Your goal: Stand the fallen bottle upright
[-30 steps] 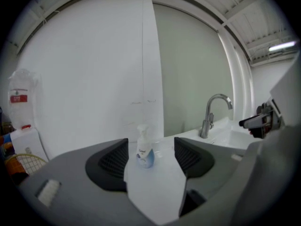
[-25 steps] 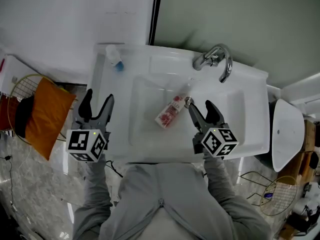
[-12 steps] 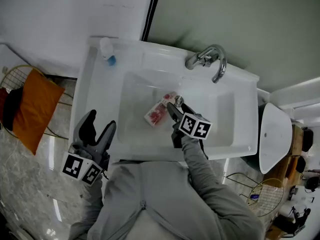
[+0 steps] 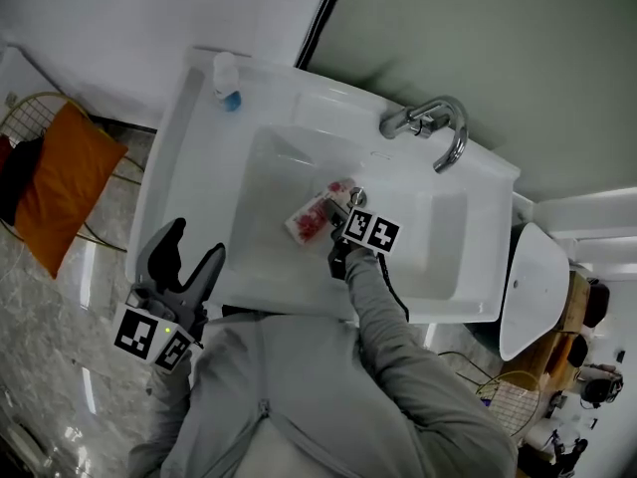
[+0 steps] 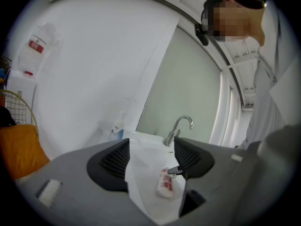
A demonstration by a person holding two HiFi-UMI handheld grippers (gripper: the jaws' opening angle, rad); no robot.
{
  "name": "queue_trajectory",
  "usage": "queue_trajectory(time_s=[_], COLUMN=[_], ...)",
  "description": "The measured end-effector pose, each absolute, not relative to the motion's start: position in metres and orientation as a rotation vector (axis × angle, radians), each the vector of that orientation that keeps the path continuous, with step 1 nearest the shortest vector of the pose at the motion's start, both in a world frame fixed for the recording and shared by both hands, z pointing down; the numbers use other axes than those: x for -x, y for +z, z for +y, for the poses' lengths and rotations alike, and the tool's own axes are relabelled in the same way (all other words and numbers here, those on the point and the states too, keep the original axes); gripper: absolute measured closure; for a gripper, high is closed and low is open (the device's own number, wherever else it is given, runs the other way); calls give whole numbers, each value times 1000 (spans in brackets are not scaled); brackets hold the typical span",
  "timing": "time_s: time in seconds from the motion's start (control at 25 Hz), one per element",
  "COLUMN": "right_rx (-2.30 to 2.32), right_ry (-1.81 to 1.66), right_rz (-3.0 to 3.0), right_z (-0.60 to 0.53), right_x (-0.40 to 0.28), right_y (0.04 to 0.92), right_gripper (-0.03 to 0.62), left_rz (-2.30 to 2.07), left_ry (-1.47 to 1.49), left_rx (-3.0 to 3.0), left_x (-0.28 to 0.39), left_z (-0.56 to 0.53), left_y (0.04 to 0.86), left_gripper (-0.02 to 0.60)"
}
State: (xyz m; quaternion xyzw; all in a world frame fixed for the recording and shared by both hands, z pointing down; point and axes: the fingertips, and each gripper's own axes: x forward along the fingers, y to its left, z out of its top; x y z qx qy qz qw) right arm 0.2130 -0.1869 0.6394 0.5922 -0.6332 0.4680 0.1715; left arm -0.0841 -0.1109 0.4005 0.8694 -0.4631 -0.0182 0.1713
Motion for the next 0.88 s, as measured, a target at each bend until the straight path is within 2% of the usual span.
queue_trajectory(time_s=[0.48, 0.88], right_rx=[-1707, -1701], right_ry=[1568, 1582], right_rz=[-1647, -1548], right_z=[-208, -222], right_x=[-211, -200], right_y=[682, 694], right_gripper=[263, 244], left_rz=[-1399, -1411], left_ry=[-34, -61], left_rx=[-2380, -2318], left_x=[105, 116], left_z=[-107, -113], left_y=[413, 426], left_gripper=[253, 253])
